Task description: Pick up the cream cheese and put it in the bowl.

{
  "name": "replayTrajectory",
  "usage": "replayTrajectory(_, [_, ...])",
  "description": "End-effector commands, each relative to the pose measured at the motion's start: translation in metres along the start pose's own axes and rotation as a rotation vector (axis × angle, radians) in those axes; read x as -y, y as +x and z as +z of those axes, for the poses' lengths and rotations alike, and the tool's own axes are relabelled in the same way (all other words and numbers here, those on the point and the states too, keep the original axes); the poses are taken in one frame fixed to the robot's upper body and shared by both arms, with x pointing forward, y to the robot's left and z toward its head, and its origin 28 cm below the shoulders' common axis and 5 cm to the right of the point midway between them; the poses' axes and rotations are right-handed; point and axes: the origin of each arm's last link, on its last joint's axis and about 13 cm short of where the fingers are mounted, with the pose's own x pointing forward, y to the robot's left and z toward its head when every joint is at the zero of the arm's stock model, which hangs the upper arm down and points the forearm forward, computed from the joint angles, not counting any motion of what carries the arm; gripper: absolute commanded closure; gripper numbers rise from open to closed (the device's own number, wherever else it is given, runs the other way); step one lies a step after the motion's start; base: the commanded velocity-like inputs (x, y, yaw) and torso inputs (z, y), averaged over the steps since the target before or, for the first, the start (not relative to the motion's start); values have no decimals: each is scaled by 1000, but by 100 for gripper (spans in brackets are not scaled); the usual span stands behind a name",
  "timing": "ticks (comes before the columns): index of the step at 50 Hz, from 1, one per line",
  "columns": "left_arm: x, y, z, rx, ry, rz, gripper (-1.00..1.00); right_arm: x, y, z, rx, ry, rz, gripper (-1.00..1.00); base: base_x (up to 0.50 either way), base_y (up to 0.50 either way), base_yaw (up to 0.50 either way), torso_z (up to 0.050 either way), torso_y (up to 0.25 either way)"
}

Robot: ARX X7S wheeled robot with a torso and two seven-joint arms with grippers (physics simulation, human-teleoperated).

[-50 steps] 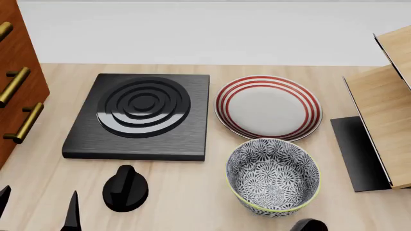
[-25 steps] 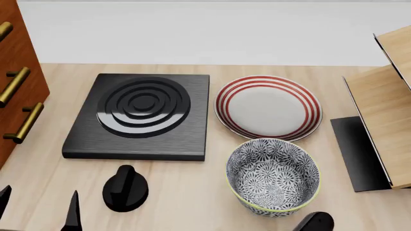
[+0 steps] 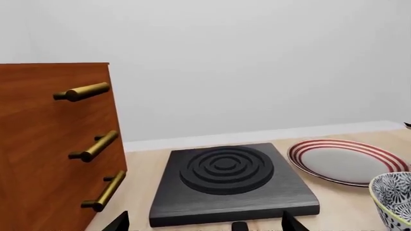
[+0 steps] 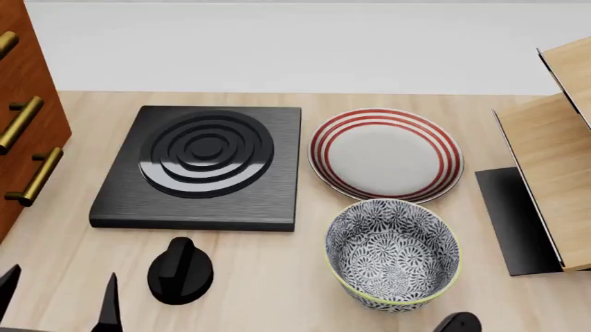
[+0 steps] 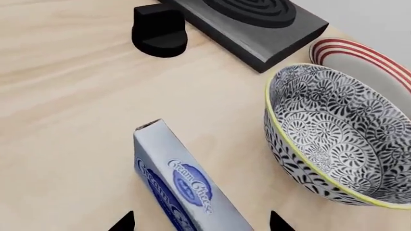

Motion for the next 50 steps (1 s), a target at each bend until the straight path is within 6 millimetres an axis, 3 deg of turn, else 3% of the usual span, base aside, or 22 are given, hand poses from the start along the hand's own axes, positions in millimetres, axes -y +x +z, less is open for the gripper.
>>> replayTrajectory(1, [1,1,-3,-7,4,-2,-100,4,2,-6,-16,15,-10,-100,0,0,0,0,0])
replayTrajectory(50, [-3,-3,-1,5,-4,25,-100,9,20,-23,-108,21,-14,-100,0,0,0,0,0])
